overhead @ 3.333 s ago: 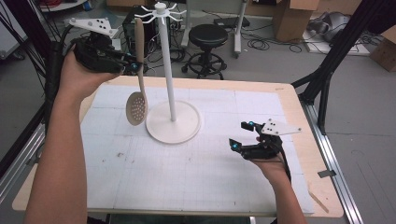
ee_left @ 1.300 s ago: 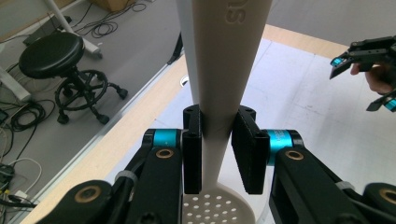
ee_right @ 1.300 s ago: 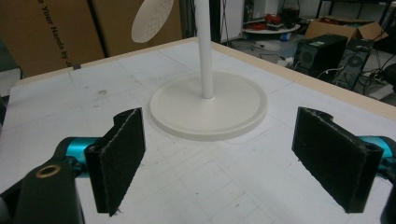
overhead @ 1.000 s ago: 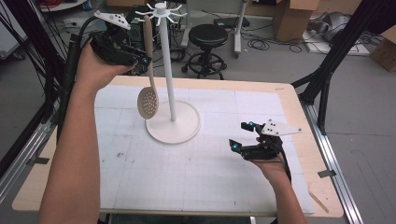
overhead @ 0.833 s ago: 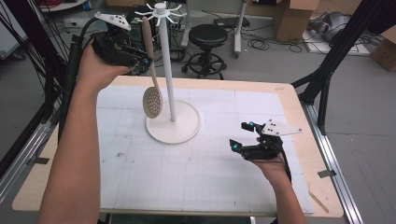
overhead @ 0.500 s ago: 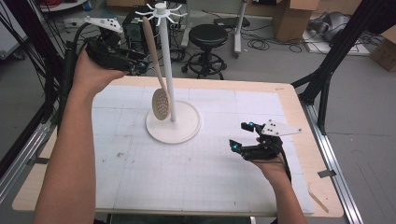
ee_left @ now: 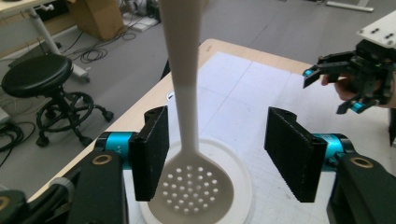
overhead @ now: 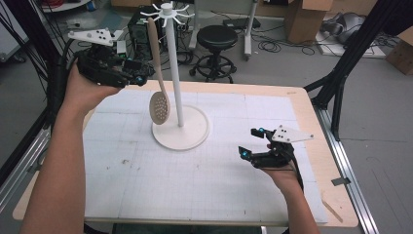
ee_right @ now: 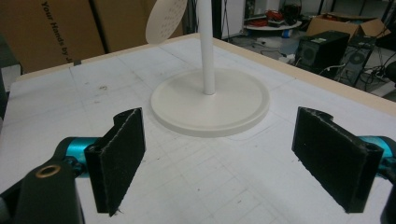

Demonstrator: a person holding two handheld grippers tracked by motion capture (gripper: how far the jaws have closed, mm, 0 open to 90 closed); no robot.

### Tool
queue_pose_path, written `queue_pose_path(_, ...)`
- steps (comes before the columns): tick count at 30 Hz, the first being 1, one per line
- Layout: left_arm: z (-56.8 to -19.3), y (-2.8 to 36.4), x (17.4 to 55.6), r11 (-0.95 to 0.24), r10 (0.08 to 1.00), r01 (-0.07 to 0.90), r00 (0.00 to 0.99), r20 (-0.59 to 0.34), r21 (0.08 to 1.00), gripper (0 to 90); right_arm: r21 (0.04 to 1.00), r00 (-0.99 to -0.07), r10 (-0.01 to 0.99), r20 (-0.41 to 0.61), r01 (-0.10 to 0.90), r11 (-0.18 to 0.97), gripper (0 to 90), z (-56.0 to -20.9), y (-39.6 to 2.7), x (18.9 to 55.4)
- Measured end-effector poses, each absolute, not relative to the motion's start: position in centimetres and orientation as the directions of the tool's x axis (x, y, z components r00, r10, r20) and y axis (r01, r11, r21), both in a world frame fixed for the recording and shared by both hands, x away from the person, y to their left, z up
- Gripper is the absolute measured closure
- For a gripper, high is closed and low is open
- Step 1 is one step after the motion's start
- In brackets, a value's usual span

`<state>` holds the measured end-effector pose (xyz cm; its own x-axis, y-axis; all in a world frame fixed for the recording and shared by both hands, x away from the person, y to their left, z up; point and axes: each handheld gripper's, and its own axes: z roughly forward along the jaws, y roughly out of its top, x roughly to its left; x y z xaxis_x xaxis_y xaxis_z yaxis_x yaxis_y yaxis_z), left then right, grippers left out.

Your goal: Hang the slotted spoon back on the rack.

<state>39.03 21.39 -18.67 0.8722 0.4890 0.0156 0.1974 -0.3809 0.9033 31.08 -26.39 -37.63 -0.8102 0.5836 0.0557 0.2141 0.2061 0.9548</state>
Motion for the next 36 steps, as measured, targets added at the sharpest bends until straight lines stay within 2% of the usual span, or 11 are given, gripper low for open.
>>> queue_pose_path(11, -21.7, 23.0, 35.9, -0.335, 0.437, 0.165, 0.899, -0.002, 0.928, 30.0, 0.956, -0.81, 0.584, 0.05, 0.209, 0.208, 16.8, -37.6, -26.3, 31.1)
queue_pose_path(17, -23.9, 23.2, 34.7, -0.312, 0.43, 0.163, 0.903, -0.014, 0.936, 21.8, 0.955, -0.809, 0.585, 0.053, 0.212, 0.207, 16.8, -37.6, -26.4, 31.0)
queue_pose_path(36, -30.0, 23.3, 32.5, -0.283, 0.408, 0.188, 0.911, -0.06, 0.94, 12.5, 0.957, -0.809, 0.585, 0.054, 0.21, 0.202, 16.8, -37.6, -26.5, 31.2)
